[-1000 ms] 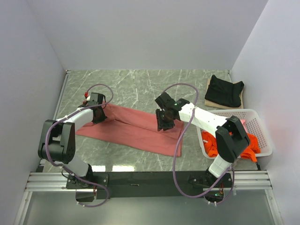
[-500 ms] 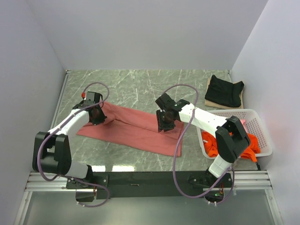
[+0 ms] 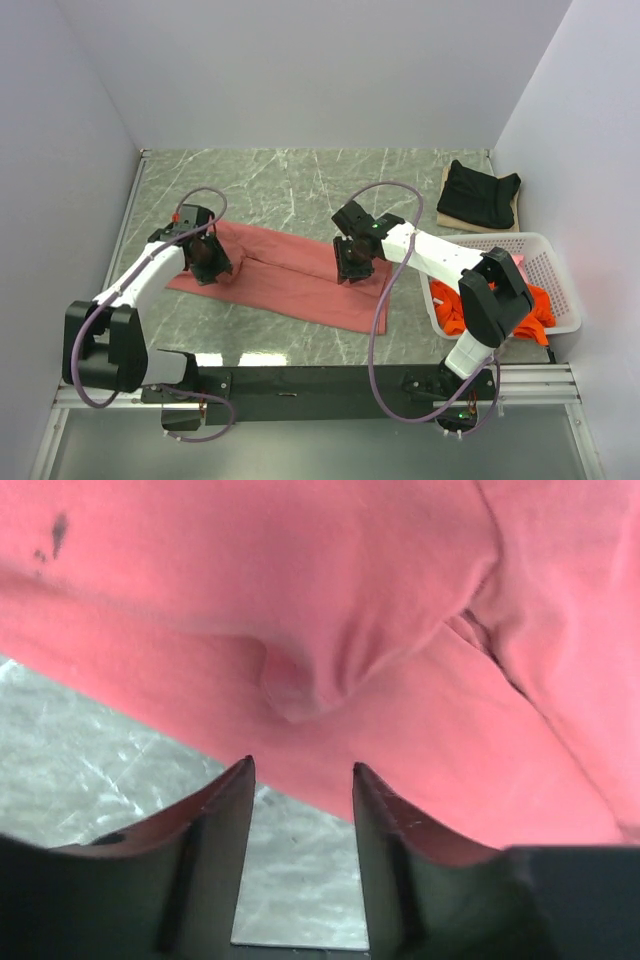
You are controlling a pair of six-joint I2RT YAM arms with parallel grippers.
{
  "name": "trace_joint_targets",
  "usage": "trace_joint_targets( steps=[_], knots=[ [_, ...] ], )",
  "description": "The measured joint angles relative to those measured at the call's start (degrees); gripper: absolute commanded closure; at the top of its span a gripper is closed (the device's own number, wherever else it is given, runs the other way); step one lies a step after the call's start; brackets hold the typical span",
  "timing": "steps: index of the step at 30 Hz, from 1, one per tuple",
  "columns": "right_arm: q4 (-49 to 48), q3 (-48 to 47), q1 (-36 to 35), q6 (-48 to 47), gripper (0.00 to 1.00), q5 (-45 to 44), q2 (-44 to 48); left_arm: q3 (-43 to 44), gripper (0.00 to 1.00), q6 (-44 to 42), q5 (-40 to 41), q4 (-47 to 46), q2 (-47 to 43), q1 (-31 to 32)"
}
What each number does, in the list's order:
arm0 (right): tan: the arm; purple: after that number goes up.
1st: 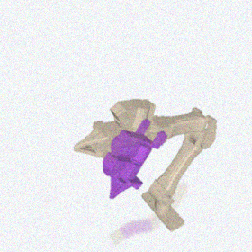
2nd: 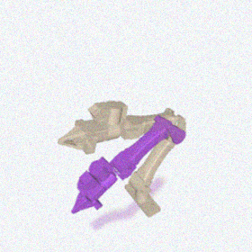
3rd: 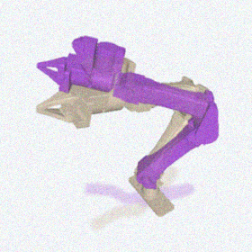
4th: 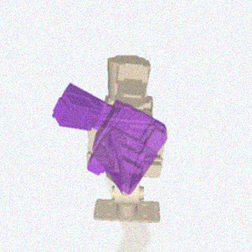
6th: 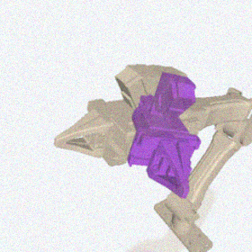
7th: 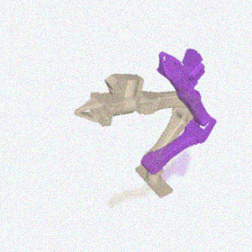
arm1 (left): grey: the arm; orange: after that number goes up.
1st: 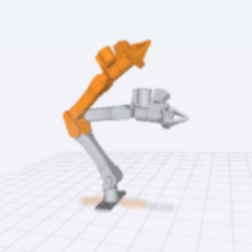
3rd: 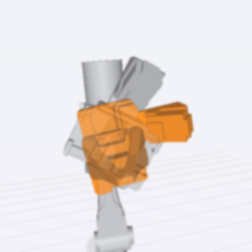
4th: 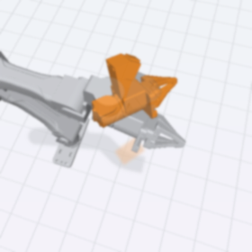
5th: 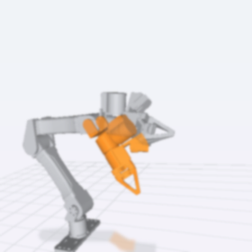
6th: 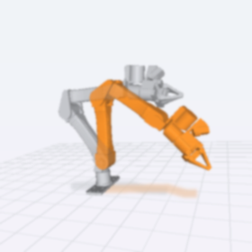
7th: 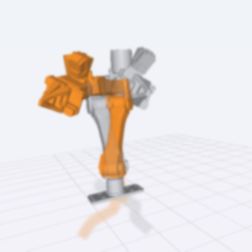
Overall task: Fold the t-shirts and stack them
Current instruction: Fold the tshirt
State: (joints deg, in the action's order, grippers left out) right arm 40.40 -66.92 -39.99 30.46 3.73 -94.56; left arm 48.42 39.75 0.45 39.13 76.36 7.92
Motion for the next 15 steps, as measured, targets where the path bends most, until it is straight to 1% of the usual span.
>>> trace_joint_targets(
  steps=[3,9,12,15],
  knots=[
    [-0.24,0.11,0.0,0.04,0.59,0.02,0.02,1.18,0.35,0.37,-0.66,1.27,-1.44,-1.2],
    [-0.28,0.5,0.0,0.15,0.59,0.0,0.07,2.75,0.34,-0.39,-0.74,-0.28,-0.66,-7.8],
    [-0.28,0.5,0.0,0.15,0.59,0.0,0.07,2.75,0.34,-1.46,-0.66,-2.05,1.6,-11.37],
    [-0.24,0.26,0.0,0.15,0.59,0.22,0.07,2.75,0.33,-2.56,-0.63,-4.15,4.94,-13.57]
  ],
)
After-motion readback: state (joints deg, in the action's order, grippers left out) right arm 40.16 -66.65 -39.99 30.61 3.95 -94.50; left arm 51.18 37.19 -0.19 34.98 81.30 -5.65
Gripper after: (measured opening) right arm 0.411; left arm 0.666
